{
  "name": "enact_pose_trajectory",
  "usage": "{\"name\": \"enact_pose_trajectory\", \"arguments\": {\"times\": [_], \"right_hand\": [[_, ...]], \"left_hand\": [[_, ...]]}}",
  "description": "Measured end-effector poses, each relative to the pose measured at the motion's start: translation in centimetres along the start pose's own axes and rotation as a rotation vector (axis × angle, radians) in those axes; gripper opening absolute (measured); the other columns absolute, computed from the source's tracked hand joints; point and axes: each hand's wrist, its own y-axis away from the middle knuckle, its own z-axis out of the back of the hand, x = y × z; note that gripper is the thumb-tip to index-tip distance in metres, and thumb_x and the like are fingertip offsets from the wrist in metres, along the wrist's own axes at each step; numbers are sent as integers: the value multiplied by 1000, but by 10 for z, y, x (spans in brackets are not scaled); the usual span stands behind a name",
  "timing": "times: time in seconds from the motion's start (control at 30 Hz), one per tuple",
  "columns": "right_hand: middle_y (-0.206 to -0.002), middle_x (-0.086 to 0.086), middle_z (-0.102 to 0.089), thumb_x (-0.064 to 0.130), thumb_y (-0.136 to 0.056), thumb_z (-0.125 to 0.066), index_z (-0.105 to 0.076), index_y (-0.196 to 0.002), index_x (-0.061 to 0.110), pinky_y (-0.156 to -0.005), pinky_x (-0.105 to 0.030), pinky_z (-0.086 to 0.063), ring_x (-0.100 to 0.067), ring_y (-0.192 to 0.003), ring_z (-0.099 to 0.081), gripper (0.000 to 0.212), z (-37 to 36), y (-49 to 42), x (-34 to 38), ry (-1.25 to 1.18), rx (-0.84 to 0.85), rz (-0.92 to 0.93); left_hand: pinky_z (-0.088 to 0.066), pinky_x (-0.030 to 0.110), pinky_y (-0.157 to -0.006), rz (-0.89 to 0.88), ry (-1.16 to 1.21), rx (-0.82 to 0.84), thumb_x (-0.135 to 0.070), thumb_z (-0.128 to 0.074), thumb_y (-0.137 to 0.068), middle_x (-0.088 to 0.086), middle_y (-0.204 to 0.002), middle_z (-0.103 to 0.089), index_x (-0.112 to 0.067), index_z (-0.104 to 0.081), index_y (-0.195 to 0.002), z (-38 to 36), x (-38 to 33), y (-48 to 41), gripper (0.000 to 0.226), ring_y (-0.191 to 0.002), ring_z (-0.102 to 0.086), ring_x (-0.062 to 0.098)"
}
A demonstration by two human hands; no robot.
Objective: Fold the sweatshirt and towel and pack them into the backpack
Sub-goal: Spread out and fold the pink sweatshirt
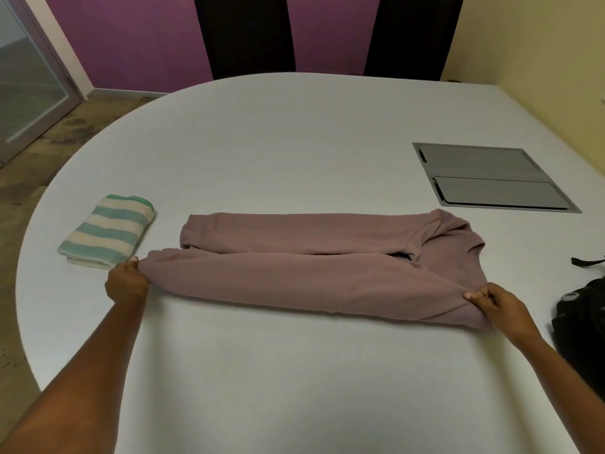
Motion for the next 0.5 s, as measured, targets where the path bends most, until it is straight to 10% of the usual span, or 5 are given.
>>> {"name": "enact_pose_trajectory", "arguments": {"times": [0.27,0.5], "right_hand": [[-62,-4,-52,29,-84,-64,-46,-64,9,-58,-31,-31,-21,-62,-47,34,-20,-4,1,99,118,-87],[-68,-6,-59,20,-87,-61,-50,-66,17,-64,-35,-40,-29,-68,-54,24,-32,5,18,121,16,196]], "left_hand": [[-40,45,-96,43,52,130,-21,-41,-98,36,-115,-57,17,-58,-109,-9,13,13,43,-111,-52,48],[-41,46,-90,-49,83,104,-25,-42,-98,36,-103,-60,17,-60,-91,-14,12,24,46,-100,-53,50]]}}
